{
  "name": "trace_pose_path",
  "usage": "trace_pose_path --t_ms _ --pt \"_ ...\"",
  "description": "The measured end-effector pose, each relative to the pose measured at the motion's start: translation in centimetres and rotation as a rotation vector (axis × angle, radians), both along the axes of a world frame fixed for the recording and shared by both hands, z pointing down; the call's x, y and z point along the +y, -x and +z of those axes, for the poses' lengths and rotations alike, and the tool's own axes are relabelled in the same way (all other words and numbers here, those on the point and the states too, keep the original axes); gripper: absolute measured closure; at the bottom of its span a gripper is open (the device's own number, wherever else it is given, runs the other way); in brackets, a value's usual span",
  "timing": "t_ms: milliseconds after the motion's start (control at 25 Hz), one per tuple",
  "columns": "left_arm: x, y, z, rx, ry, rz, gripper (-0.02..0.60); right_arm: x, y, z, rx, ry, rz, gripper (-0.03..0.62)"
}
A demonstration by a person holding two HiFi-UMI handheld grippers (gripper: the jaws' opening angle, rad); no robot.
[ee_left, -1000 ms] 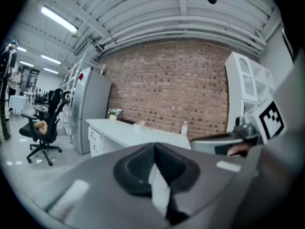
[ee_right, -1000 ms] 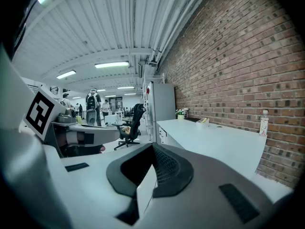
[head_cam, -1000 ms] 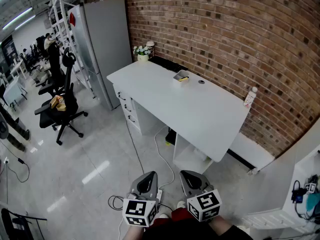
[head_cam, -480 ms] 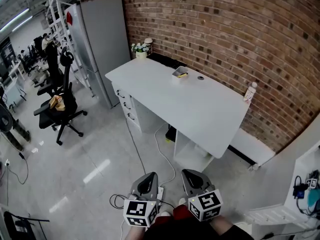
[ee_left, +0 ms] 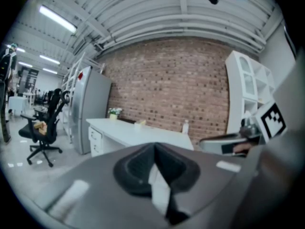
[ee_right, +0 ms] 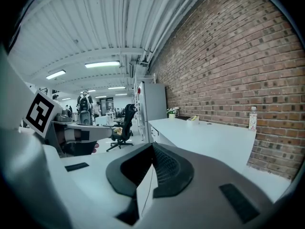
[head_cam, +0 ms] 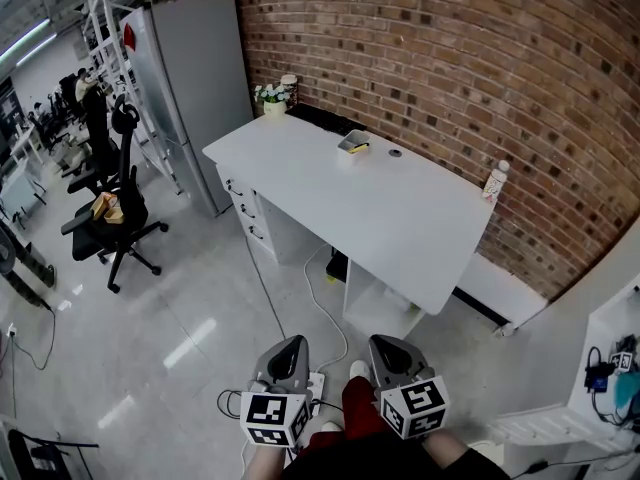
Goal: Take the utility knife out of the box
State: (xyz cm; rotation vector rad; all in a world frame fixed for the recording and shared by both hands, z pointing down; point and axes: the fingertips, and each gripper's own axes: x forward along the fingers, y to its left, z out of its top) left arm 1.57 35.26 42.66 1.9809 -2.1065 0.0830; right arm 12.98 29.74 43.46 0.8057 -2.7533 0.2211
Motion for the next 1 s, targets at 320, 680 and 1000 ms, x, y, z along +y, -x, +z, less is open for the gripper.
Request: trace_pose_path --t_ms 320,680,1000 --pt "-3.4 0.9 0.3 -0.012 0.012 0.016 0.578 -3.3 1.5 0.1 -0.013 0.011 0.005 0.586" --pt "-9.1 2.9 1.0 -0.013 0.046 0.03 0.578 -8.8 3.3 0.8 -0.005 0.023 0.015 0.586" --pt "-14.2 5.1 2.4 -0.009 0.082 0.017 0.578 -14.5 5.0 1.8 0.007 0.045 0.02 0.586"
